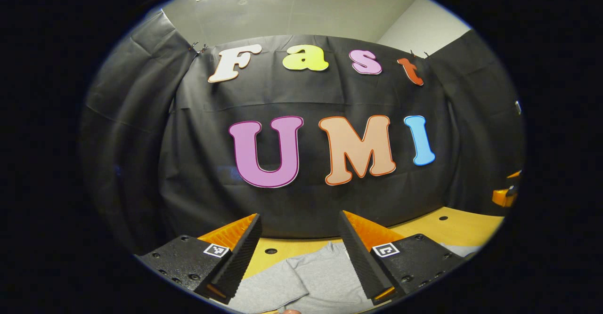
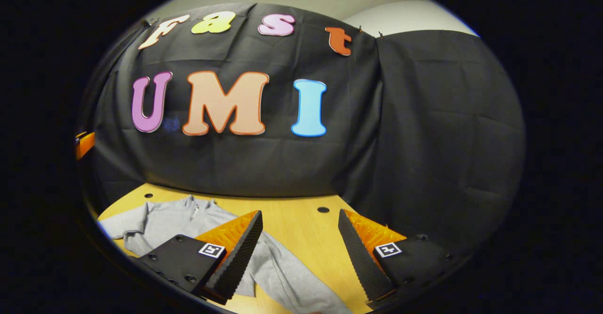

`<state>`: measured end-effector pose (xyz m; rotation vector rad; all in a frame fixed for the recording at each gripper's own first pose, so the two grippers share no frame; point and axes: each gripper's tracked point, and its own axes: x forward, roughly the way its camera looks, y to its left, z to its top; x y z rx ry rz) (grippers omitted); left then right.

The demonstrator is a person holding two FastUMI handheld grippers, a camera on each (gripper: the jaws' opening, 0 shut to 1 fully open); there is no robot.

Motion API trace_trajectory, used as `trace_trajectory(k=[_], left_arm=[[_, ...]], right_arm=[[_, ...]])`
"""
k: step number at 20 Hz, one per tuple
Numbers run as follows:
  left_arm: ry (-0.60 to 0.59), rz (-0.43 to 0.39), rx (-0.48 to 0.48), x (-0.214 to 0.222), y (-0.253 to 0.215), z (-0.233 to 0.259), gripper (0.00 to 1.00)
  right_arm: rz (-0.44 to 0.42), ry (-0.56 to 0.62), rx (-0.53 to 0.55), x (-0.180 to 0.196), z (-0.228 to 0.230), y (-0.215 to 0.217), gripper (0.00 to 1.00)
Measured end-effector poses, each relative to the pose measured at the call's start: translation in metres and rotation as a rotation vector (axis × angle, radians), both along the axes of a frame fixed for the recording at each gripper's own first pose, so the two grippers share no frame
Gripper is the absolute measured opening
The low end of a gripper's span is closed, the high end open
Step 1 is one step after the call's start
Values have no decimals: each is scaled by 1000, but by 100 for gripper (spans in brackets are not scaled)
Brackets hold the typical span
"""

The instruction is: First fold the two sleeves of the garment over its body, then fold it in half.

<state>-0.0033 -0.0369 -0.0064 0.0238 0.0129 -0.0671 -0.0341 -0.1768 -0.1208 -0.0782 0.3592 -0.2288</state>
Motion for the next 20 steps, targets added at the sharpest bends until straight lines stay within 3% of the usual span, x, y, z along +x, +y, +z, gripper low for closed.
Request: trace_trajectory(k=[10,20], left_arm=[[16,-22,1,0,-10,-7,92],[42,-24,-1,-1,-12,-18,92]], right_arm=[[-183,269,131,-67,-109,-58,100],[-208,530,141,-127,-194,-65,100]])
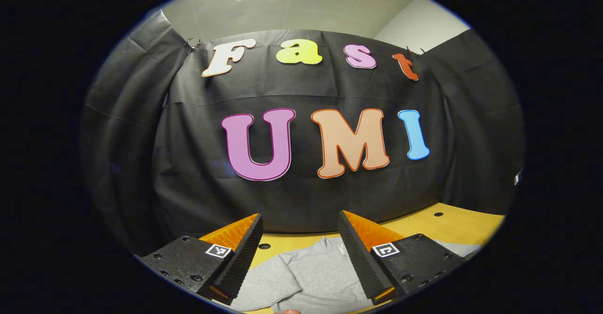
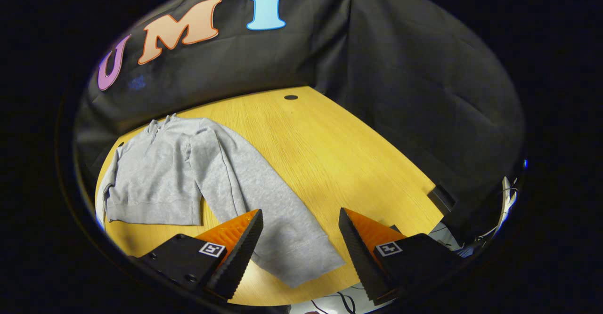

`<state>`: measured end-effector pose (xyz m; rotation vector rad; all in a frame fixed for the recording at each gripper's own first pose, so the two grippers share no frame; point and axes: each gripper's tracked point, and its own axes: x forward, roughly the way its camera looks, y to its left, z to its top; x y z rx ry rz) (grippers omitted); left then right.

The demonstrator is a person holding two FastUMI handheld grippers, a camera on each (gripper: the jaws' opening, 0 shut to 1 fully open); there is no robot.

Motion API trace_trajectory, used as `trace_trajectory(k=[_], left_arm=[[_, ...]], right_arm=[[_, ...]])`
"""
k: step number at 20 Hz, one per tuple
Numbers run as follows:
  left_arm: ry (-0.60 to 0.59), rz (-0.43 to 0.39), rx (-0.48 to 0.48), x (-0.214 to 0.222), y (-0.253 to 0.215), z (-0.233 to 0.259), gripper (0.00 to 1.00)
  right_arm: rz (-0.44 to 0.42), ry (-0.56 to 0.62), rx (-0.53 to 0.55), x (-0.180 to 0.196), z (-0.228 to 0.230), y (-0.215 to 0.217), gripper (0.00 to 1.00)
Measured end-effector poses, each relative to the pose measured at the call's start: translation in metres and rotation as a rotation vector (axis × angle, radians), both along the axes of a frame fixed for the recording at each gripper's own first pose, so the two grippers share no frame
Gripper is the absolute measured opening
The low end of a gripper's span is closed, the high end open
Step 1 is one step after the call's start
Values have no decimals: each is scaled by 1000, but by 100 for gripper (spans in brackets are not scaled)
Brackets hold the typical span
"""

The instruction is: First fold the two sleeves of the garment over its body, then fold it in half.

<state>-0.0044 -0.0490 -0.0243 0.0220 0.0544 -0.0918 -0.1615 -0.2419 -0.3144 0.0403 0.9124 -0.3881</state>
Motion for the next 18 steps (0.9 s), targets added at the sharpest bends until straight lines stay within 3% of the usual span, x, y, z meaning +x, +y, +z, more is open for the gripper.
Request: trace_trajectory(k=[8,14,16,18], left_arm=[[16,-1,2,3,1,-6,92],[26,-3,8,5,1,-10,93],[31,2,3,5,3,-13,92],[36,2,-3,4,2,-15,92]], right_arm=[[-67,156,91,-36,-42,5,100],[-52,207,93,-39,-48,9,99],[-59,217,106,-39,-49,11,96],[-39,232,117,-37,-51,16,75]])
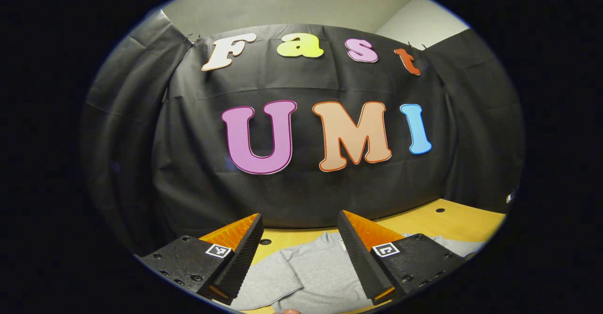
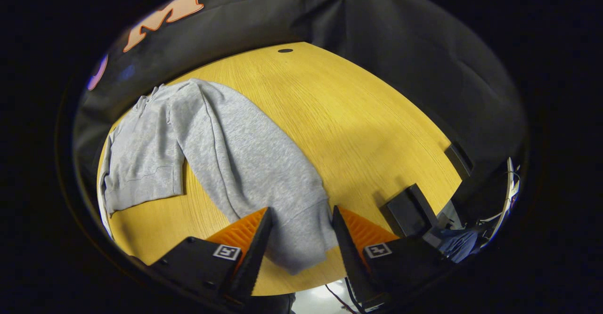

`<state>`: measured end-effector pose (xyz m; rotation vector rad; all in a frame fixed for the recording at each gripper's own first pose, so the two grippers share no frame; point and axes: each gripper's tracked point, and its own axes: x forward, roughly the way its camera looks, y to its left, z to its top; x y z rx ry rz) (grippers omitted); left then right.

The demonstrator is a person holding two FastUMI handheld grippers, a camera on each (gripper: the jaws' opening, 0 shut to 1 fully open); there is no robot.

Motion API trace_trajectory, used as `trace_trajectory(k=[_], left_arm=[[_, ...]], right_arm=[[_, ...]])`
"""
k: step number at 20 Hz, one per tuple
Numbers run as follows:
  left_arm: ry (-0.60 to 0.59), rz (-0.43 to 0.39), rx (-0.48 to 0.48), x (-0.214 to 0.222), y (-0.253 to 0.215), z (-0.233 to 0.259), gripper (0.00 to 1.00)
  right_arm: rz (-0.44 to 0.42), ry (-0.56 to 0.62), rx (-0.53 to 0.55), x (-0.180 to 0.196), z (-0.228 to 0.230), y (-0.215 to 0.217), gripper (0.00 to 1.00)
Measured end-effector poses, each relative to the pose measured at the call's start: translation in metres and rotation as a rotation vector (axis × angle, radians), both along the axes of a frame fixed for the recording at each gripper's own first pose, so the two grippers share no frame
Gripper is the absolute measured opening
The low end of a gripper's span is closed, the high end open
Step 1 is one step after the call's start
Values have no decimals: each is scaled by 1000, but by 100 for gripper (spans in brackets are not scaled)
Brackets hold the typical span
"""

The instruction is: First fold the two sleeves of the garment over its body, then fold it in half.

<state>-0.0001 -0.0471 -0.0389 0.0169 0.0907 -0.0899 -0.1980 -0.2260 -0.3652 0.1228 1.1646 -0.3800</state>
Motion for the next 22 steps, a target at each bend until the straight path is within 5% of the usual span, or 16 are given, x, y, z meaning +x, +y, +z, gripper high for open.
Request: trace_trajectory(k=[2,3,6,14,22], left_arm=[[2,-3,-2,1,-1,0,93],[1,-4,-1,2,-1,1,93],[-5,-7,1,3,-2,1,93],[-13,25,20,6,15,5,92],[-16,91,40,1,45,6,93]], right_arm=[[27,15,25,3,-1,7,54],[33,17,36,5,-2,10,33],[51,22,31,8,-2,12,5],[74,-127,37,66,37,29,6],[82,-269,166,143,82,79,6]])
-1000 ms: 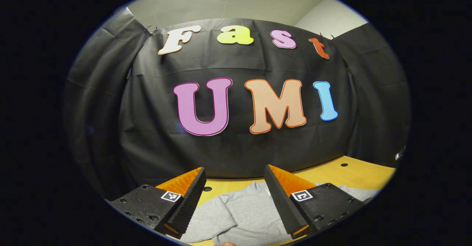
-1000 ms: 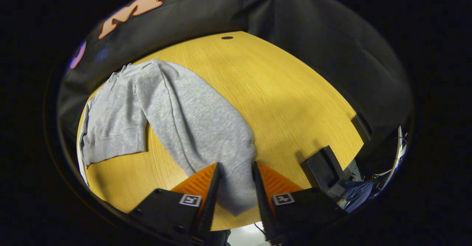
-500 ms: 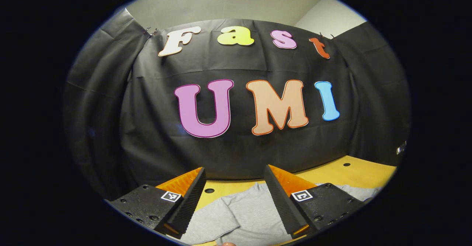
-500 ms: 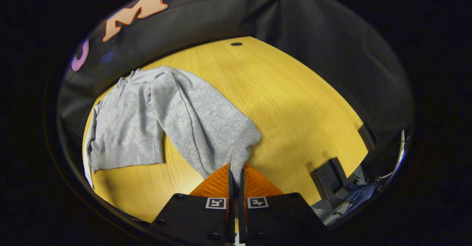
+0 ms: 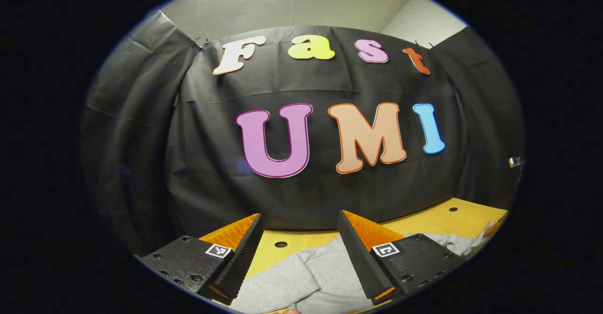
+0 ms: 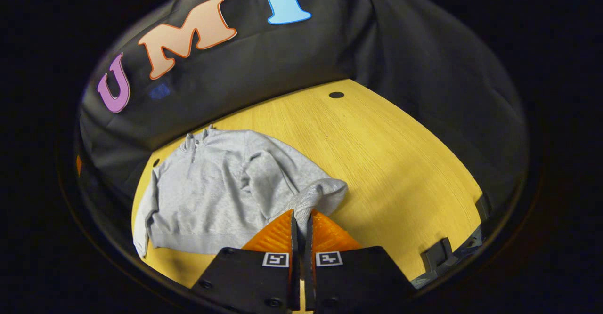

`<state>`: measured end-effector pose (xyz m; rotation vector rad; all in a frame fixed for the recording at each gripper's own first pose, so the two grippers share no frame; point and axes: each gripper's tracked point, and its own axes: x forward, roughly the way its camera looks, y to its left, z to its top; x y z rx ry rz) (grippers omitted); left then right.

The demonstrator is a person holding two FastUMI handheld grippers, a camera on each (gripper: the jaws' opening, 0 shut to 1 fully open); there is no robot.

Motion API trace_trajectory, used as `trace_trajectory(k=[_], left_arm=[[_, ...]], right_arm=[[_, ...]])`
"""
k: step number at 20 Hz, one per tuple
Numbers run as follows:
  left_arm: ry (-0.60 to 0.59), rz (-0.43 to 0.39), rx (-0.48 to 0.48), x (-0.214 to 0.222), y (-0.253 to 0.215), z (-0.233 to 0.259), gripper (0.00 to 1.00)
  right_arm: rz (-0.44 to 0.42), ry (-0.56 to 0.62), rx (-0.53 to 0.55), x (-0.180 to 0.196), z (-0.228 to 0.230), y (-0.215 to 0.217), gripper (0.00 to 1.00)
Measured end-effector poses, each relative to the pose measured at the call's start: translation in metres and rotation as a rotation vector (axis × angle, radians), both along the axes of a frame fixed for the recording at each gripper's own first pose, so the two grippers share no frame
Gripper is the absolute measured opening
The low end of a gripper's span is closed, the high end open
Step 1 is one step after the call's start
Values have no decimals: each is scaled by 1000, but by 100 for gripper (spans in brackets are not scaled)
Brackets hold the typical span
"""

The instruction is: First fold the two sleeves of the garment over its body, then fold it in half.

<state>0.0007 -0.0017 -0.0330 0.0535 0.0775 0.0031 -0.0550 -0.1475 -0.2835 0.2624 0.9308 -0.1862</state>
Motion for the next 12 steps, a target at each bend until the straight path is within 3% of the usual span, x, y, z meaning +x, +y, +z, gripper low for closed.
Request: trace_trajectory(k=[6,12], left_arm=[[6,76,17,-9,35,-1,92],[20,150,32,-22,70,-4,92]], right_arm=[[-23,-68,84,55,17,26,6],[42,-128,103,108,31,69,6]])
